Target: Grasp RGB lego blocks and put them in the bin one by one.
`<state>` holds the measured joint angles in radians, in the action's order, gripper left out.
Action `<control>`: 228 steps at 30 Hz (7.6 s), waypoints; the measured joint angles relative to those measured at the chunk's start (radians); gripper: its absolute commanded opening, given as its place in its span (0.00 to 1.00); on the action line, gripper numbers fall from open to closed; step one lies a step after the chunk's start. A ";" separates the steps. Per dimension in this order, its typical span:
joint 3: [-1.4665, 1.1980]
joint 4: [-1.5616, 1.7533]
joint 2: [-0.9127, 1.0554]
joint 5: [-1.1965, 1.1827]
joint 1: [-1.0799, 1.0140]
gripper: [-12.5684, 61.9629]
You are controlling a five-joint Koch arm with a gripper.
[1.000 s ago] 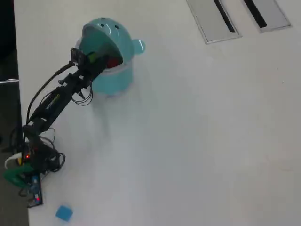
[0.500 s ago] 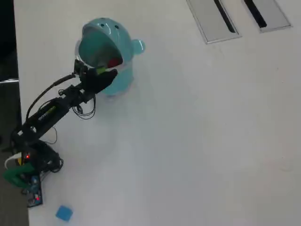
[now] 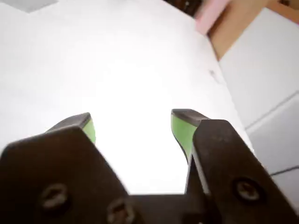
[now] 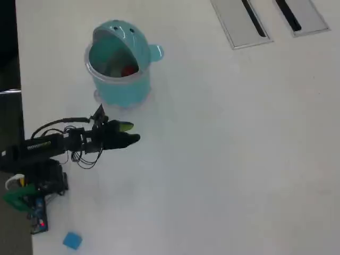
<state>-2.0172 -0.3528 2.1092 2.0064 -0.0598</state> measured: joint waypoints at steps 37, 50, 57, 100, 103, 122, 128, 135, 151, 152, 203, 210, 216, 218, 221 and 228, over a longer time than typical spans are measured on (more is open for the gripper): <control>-0.403 0.448 0.155 -0.391 -0.465 0.63; -0.471 0.495 0.152 -0.296 -0.670 0.62; -0.471 0.472 0.123 -0.307 -0.802 0.61; 0.066 -0.555 -0.414 -0.101 -1.496 0.62; 0.066 -0.557 -0.430 -0.054 -1.519 0.62; 0.066 -0.649 -0.489 0.072 -1.497 0.62; 0.066 -0.649 -0.566 0.081 -1.486 0.62; 0.086 -0.649 -0.589 0.153 -1.511 0.61; 0.137 -0.750 -0.594 0.316 -1.588 0.29; 0.137 -0.752 -0.595 0.316 -1.588 0.28; -0.574 1.161 -0.032 -0.295 -0.376 0.12; -0.575 1.028 0.147 -0.155 -0.153 0.12; -0.577 0.980 0.181 0.048 0.132 0.12; -0.575 0.900 0.181 0.144 0.265 0.12; -0.577 0.851 0.181 0.256 0.390 0.12; -0.331 0.652 0.054 0.377 0.709 0.12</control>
<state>-2.3485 0.2991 2.1629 2.3838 0.6489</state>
